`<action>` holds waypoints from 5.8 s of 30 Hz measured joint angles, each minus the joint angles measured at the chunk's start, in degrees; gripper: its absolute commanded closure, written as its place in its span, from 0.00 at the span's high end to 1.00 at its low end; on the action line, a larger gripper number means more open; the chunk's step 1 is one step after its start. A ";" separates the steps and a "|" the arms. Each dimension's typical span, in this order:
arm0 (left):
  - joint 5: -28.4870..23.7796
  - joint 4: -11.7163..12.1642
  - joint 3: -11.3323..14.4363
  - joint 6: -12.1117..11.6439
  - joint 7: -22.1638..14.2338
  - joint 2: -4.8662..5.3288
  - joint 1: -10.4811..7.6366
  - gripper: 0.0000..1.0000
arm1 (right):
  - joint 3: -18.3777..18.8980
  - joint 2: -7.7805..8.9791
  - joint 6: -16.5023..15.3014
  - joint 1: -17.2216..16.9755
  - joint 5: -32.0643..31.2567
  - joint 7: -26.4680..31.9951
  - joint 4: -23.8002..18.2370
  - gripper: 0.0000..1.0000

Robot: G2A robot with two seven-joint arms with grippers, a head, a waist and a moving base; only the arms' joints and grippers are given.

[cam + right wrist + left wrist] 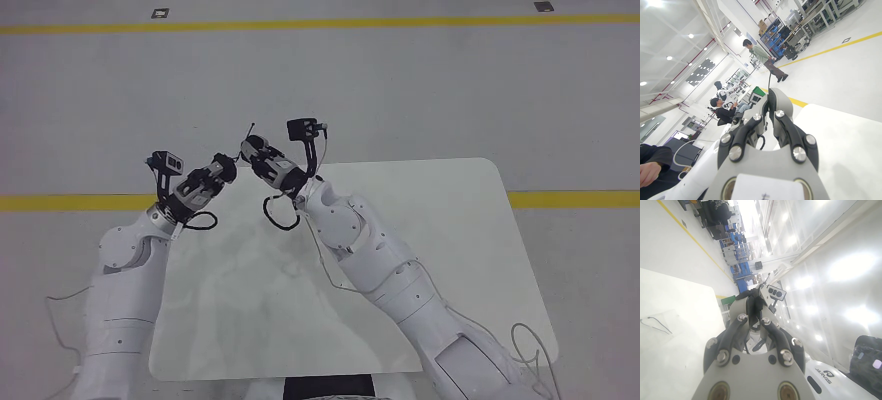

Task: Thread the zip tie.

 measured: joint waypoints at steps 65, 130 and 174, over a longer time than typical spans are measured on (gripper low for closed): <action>-14.16 -4.93 1.61 9.38 -3.45 2.67 1.30 0.00 | 2.80 2.39 -3.06 -3.42 -16.62 -6.52 -6.22 1.00; -49.52 -6.90 3.43 38.96 2.44 5.31 5.26 0.00 | -2.69 3.55 3.97 -4.15 -47.49 -22.15 -5.64 0.57; -48.91 -7.19 3.42 37.56 3.41 5.43 5.18 0.00 | -6.46 1.74 2.14 -2.44 -45.57 -20.99 -4.19 0.32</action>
